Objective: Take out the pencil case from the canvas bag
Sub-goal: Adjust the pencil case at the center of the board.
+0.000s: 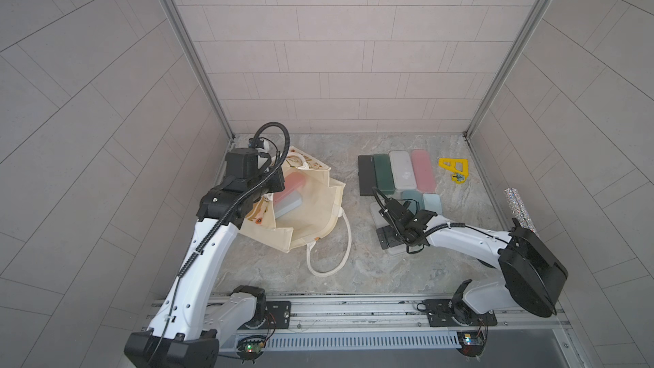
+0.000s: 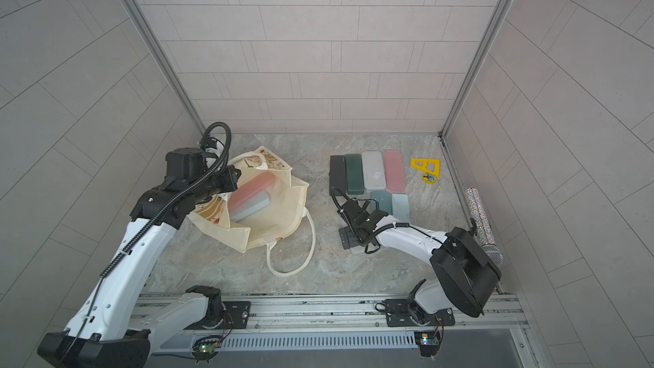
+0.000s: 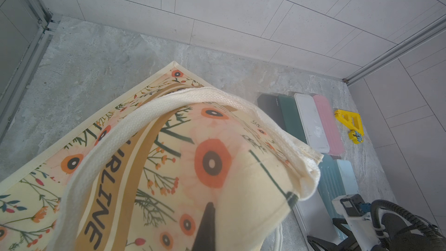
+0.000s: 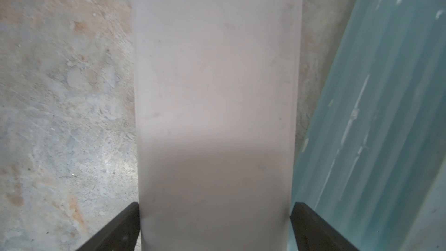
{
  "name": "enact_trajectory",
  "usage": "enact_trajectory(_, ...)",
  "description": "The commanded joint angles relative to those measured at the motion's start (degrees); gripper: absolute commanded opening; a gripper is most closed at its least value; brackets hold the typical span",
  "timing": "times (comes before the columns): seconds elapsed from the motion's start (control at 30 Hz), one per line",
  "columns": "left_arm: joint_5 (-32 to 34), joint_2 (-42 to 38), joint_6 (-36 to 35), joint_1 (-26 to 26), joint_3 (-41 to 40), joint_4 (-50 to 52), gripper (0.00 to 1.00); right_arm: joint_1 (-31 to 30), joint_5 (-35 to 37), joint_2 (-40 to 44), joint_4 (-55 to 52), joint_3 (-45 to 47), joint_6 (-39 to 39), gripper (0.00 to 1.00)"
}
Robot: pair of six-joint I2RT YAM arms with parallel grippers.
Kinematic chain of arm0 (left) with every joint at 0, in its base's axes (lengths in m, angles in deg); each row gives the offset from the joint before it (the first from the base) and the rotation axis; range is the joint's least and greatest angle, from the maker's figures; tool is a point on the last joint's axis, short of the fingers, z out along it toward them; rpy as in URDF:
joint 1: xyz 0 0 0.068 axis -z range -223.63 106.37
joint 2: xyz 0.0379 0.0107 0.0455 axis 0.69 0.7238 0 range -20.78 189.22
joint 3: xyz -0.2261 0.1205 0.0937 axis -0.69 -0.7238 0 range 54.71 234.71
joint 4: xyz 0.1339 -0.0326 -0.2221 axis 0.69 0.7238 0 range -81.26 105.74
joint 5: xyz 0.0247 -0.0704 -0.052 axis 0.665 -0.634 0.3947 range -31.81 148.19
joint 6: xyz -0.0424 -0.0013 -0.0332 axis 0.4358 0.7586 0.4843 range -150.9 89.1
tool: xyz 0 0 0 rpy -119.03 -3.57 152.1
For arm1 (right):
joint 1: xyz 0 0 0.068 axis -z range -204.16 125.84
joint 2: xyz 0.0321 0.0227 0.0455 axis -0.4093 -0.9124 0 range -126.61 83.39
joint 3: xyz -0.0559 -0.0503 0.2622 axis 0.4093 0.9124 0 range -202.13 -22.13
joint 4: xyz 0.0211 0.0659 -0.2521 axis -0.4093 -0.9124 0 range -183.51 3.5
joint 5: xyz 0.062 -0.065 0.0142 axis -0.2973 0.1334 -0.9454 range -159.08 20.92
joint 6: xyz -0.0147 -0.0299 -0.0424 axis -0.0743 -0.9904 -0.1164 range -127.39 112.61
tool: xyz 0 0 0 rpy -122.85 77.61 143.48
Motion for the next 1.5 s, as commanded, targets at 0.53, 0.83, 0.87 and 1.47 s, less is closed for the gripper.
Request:
enact_trajectory(0.53, -2.1, -0.3, 0.6, 0.3, 0.5, -3.7, 0.00, -0.3, 8.4, -1.4, -1.4, -0.7, 13.7, 0.94)
enact_trajectory(0.83, -1.7, -0.7, 0.3, 0.3, 0.5, -3.3, 0.00, -0.3, 9.5, -2.7, -0.2, -2.6, 14.4, 0.99)
enact_trajectory(0.87, -1.7, -0.7, 0.3, 0.2, 0.5, -3.3, 0.00, -0.2, 9.6, -3.1, -0.2, -2.7, 14.5, 0.99)
enact_trajectory(1.47, -2.6, -1.1, -1.4, 0.3, 0.7, -2.1, 0.00, -0.3, 12.9, 6.7, 0.7, -2.4, 15.9, 1.00)
